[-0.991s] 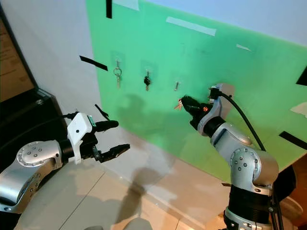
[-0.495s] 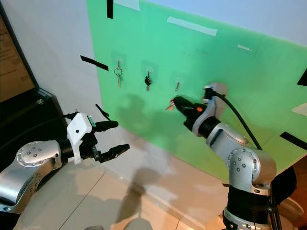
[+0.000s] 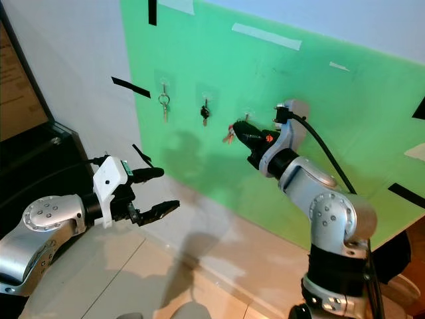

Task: Hang keys on a hook

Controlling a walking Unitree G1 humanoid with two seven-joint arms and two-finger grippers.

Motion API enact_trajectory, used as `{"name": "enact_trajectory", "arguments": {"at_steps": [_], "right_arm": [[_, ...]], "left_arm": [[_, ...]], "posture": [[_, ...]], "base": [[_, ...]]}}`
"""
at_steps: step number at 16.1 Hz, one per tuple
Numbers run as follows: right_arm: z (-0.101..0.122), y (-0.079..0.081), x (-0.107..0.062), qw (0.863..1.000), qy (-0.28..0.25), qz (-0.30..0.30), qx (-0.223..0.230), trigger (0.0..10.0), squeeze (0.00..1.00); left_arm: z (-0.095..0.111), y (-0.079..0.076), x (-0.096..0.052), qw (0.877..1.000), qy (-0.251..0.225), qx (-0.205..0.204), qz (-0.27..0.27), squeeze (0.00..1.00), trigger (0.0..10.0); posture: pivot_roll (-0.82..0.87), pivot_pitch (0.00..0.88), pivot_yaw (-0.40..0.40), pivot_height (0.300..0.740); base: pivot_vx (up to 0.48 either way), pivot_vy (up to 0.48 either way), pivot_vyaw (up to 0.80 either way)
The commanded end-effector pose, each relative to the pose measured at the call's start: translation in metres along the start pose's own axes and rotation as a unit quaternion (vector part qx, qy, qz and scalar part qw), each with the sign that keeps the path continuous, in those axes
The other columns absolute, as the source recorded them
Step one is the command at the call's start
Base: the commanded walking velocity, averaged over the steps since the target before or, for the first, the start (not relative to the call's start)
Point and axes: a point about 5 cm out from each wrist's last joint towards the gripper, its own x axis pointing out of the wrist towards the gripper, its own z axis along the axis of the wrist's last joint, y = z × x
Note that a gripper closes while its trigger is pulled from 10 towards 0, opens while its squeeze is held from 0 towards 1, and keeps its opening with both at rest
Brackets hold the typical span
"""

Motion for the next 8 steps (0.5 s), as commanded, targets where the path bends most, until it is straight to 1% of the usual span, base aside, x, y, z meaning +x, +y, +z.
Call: {"name": "enact_trajectory", "arguments": {"at_steps": [1,6,7,8], "right_arm": [[0.005,-0.005,0.000,1.000,-0.007,-0.021,0.010,10.0,0.00],[0.003,-0.015,0.000,0.997,0.005,-0.064,0.037,10.0,0.00],[0.002,-0.021,-0.003,0.995,0.010,-0.086,0.041,10.0,0.00],[0.002,-0.023,-0.004,0.995,0.011,-0.091,0.043,10.0,0.00]], "left_arm": [[0.004,-0.003,0.001,1.000,-0.004,0.007,-0.006,0.00,10.0],[0.004,-0.004,0.001,1.000,-0.005,0.006,-0.005,0.00,10.0],[0.004,-0.004,0.001,1.000,-0.006,0.006,-0.005,0.00,10.0],[0.004,-0.004,0.001,1.000,-0.006,0.006,-0.005,0.00,10.0]], "posture": [[0.06,0.000,-0.101,0.740],[0.06,0.000,-0.105,0.740],[0.06,0.000,-0.105,0.740],[0.06,0.000,-0.105,0.740]], "base": [[0.000,0.000,0.00],[0.000,0.000,0.00],[0.000,0.000,0.00],[0.000,0.000,0.00]]}}
